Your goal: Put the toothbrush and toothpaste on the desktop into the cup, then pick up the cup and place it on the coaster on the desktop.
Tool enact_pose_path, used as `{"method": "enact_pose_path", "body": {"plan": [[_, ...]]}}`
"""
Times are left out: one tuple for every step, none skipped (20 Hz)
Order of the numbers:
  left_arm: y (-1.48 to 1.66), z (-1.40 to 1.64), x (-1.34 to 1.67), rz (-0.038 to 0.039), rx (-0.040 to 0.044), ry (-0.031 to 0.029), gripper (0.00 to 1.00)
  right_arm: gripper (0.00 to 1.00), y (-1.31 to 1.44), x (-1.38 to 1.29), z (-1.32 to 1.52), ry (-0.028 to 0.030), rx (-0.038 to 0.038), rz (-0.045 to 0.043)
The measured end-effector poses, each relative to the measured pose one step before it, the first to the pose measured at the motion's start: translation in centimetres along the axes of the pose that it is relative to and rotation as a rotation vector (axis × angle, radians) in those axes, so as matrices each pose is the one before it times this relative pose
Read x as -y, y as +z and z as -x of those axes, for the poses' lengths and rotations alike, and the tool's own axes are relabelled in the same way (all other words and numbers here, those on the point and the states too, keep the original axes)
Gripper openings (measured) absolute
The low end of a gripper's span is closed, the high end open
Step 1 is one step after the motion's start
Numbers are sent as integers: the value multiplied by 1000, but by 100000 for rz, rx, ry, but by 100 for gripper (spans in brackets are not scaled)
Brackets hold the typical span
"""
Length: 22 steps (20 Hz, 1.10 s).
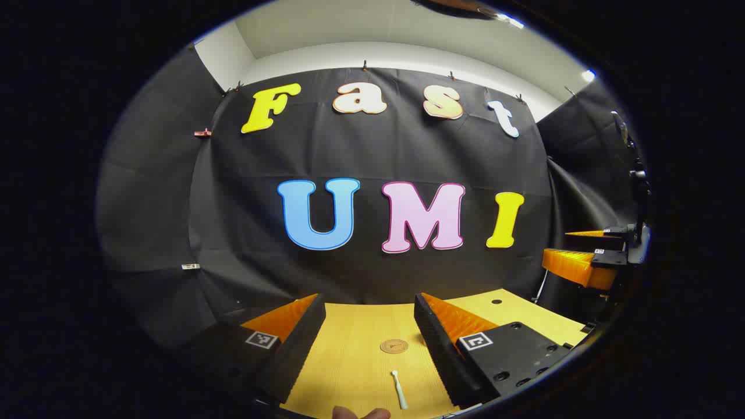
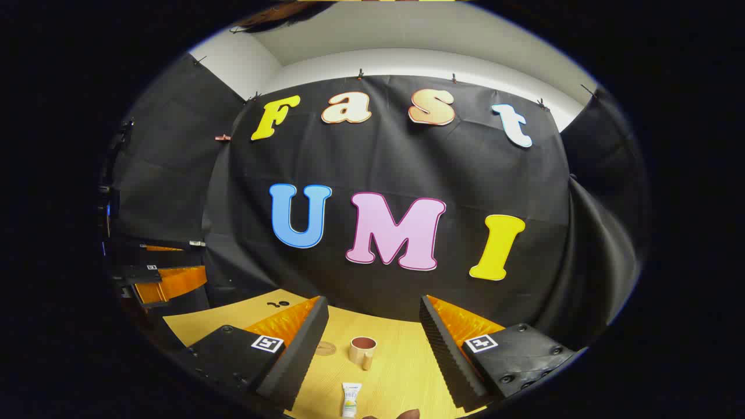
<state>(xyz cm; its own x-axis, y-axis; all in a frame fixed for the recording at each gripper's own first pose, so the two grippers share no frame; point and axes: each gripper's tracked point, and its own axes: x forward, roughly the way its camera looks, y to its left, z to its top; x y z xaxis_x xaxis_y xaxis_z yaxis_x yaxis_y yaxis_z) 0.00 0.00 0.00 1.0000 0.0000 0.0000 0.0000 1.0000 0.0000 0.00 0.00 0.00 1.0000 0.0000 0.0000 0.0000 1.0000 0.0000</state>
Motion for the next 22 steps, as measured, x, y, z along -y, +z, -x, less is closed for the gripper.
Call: {"method": "enact_pose_path", "body": {"plan": [[-288, -45, 50, -169, -514, 73, 97, 97, -363, 94, -395, 49, -1417, -113], [-149, -140, -75, -144, -356, 309, 97, 97, -367, -94, -151, 520, -1028, -826], [-183, -150, -66, 71, -432, 197, 97, 97, -234, -148, -304, 417, -1257, -1149], [-73, -57, -63, 201, -496, 254, 97, 97, -394, -101, -324, 623, -1602, -1210], [-340, -116, 1, 237, -521, 145, 97, 97, -405, -30, -389, 615, -1513, -1264], [-130, -133, -22, 170, -489, 273, 97, 97, -419, 45, -397, 466, -1487, -1113], [-219, -137, -53, 90, -358, 226, 97, 97, -503, 115, -487, 30, -2151, -1005], [-93, -127, -59, -79, -171, 243, 97, 96, -824, 215, -473, -497, -3082, -1180], [-294, -29, -3, -366, -317, 370, 97, 97, -1026, 197, -435, -125, -3939, -1777], [-152, -115, -89, -399, -423, 414, 97, 97, -958, 80, -510, 242, -4019, -2338], [-238, -51, -74, -136, -337, 172, 97, 97, -703, 219, -443, -367, -3540, -2764], [-46, -56, -96, 160, -264, 150, 97, 97, -309, 298, -303, -590, -1443, -3355], [-160, -9, -49, 174, -253, 224, 97, 97, -46, 202, -341, -84, -792, -3581], [-29, -8, -39, -2, -260, 301, 97, 97, -438, 190, -402, -221, -1594, -2757], [-275, -107, 6, -89, -487, 268, 97, 97, -1144, 224, -539, -421, -4107, -1098], [-209, -63, -22, -62, -508, 272, 97, 96, -1657, 311, -676, -406, -6250, 505], [-208, 86, -55, 52, -376, 290, 97, 97, -2134, 498, -904, -1022, -7675, 2005], [-84, -88, 13, 73, -376, 175, 97, 97, -1939, 428, -844, -589, -7427, 1947], [-256, -18, -22, 58, -406, 234, 97, 96, -1664, 120, -974, -91, -7272, 1260], [-140, -52, -38, -2, -580, 174, 97, 98, -1490, -197, -1028, 1199, -6858, 505], [-199, -60, 23, -82, -346, 166, 97, 97, -1409, 10, -1045, 937, -5998, -158], [-258, 65, -56, -148, -315, 215, 97, 97, -1218, 22, -946, 778, -5830, 186]]}}
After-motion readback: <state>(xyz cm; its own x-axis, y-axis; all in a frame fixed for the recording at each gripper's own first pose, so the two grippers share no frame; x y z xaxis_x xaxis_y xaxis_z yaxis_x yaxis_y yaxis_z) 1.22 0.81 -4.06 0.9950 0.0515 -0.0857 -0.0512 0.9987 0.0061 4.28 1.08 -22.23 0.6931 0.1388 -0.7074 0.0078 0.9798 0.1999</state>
